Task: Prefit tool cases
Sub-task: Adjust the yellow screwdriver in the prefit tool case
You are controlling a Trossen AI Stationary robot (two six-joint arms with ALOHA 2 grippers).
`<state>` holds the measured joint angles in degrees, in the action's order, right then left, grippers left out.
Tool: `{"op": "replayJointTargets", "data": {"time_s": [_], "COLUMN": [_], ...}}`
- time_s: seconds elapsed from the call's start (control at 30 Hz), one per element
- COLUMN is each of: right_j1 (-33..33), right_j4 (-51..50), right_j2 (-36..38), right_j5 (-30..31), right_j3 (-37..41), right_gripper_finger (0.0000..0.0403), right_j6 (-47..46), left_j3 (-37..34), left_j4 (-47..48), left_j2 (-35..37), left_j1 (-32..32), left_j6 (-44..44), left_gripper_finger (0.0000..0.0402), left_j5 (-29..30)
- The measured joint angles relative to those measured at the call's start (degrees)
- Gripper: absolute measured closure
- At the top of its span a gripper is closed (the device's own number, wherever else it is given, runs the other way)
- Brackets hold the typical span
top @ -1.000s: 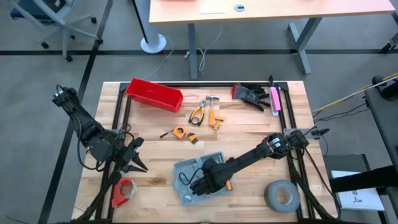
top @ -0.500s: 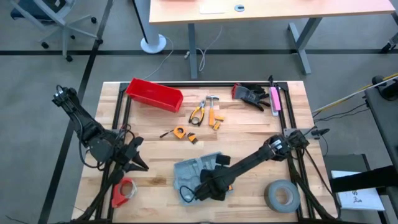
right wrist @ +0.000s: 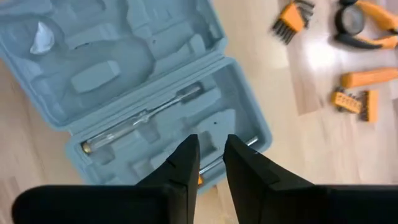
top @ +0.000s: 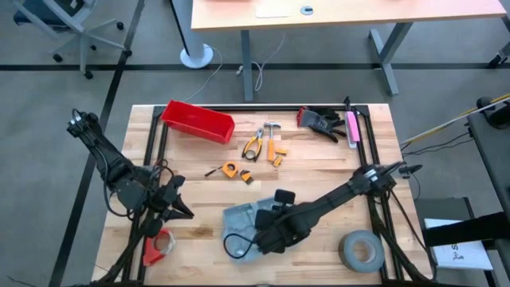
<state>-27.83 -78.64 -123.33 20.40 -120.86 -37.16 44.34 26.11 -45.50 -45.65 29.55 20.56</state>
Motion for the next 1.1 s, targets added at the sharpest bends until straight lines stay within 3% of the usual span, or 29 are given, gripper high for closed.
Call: {"op": "replayJointTargets", "data": {"time_s": [0.3, 0.6, 1.1], "right_j1": [-0.04, -0.28, 0.51], "right_j4": [-0.29, 3.29, 11.44], "right_j2": [4.62, 9.59, 15.60], "right_j5": [1.34, 5.80, 6.80], "right_j3": [0.02, 1.46, 20.62], "right_gripper_finger": [0.0353, 0.0354, 0.0364], "right_j6": [2.26, 6.72, 11.73], "left_j3": [0.00, 0.01, 0.02], "left_j4": [0.00, -0.26, -3.19], "left_j2": [-0.70, -0.59, -0.55], "left_j1": [0.00, 0.00, 0.21], "left_j6": [0.24, 1.45, -0.14], "left_gripper_finger": [0.0364, 0.0364, 0.0364], "left_j5": [3.20, 10.51, 23.00]}}
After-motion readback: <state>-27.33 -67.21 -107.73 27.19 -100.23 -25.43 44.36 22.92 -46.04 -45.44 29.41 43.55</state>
